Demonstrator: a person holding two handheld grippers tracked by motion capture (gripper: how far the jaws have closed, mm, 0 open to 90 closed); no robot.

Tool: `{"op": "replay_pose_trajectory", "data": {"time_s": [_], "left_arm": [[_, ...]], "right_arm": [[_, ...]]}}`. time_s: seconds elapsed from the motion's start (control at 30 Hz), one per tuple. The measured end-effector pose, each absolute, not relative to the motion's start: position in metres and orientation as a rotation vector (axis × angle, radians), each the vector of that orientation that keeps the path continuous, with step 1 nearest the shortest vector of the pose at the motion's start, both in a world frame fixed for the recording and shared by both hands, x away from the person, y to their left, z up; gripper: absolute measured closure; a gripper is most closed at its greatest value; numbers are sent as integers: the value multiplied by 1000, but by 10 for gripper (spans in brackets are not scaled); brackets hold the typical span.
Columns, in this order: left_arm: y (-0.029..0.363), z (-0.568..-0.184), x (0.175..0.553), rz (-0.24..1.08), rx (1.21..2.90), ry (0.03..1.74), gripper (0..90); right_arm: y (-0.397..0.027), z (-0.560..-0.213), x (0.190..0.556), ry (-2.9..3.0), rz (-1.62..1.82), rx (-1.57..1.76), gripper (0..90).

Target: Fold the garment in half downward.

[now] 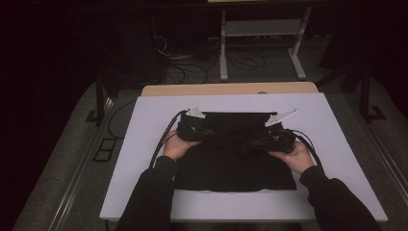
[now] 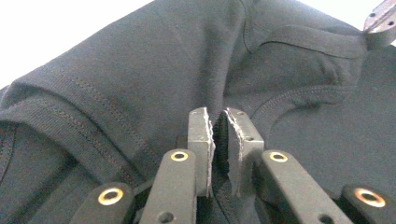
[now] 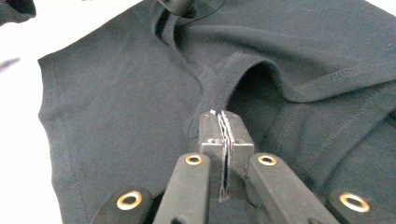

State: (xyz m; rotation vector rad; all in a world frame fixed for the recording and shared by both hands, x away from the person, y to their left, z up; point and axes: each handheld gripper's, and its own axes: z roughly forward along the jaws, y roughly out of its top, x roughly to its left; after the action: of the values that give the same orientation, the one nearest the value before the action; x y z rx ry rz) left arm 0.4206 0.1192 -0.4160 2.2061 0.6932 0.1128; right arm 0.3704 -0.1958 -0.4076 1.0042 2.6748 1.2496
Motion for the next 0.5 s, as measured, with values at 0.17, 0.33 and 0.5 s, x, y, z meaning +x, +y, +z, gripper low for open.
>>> {"op": "replay_pose_trajectory", "data": {"time_s": [0.17,0.33,0.5], "left_arm": [[123,-409,417,124,2202,694,818],[126,-402,412,145,2187,680,818],[127,-397,404,158,2163,671,818]], "right_arm": [[-202,-404,371,2639,1289,1036,877],[-216,-395,373,2573,1383,1084,877],[-229,-391,372,2540,1470,1128,878]]}}
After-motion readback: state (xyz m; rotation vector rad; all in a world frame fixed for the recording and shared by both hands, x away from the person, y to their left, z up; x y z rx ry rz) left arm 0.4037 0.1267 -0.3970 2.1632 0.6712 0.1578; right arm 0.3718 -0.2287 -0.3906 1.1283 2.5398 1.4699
